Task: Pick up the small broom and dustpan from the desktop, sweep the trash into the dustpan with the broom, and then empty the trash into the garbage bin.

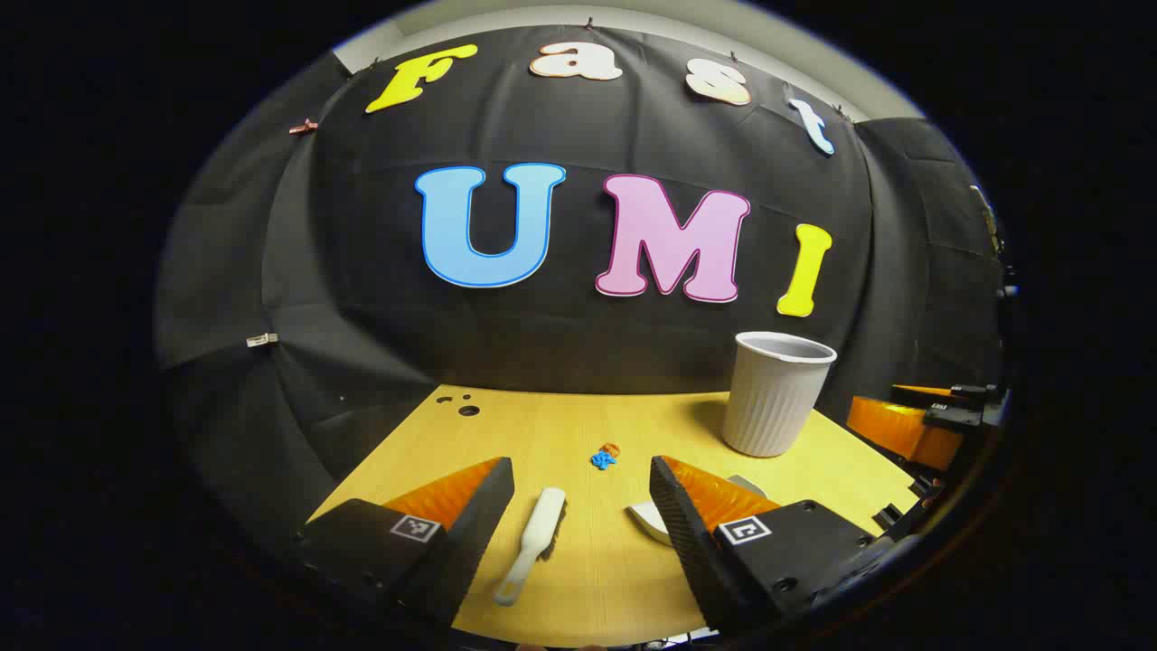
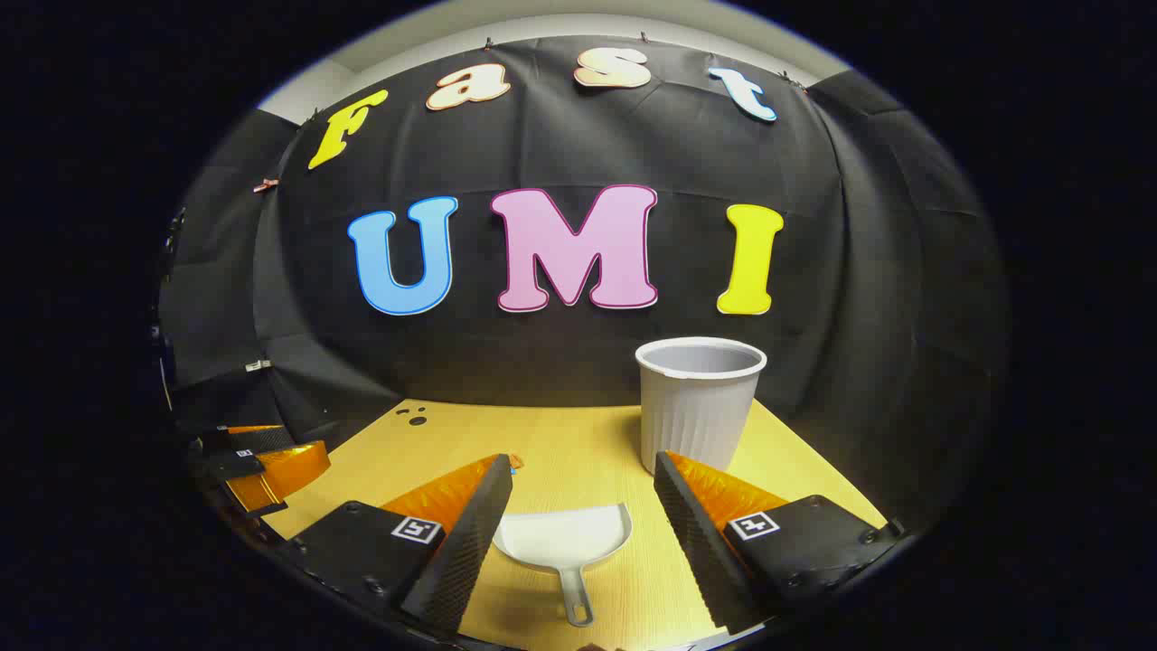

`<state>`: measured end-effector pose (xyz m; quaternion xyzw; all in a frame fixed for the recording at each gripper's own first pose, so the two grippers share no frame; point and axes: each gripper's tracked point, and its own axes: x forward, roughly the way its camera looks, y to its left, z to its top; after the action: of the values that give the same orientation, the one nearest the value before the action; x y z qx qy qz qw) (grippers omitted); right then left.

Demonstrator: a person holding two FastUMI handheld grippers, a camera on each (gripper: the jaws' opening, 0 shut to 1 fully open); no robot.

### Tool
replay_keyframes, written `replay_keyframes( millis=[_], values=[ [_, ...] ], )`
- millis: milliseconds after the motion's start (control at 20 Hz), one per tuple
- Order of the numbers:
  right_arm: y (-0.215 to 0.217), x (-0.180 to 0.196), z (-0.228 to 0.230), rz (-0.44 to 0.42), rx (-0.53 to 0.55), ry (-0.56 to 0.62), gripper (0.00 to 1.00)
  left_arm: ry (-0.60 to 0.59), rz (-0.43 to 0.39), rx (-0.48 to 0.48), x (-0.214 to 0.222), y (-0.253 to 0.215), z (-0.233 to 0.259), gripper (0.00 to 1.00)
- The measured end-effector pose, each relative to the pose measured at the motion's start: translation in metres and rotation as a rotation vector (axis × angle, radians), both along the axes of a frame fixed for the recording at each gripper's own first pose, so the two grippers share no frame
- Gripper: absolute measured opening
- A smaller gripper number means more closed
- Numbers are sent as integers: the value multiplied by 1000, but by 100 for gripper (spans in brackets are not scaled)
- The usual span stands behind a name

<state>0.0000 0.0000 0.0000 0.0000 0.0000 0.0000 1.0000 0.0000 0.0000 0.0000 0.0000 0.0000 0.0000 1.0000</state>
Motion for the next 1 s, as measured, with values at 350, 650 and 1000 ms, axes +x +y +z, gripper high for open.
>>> replay_keyframes(
  millis=[350,650,1000],
  values=[
    [-6,2,-5,1,-8,31,99,8,40,34,8,7,-8,96],
    [-14,3,-18,-1,-19,68,99,24,-8,25,15,3,-12,96],
    [-24,4,-22,-10,-12,94,99,72,-5,-2,31,16,-27,96]
  ],
)
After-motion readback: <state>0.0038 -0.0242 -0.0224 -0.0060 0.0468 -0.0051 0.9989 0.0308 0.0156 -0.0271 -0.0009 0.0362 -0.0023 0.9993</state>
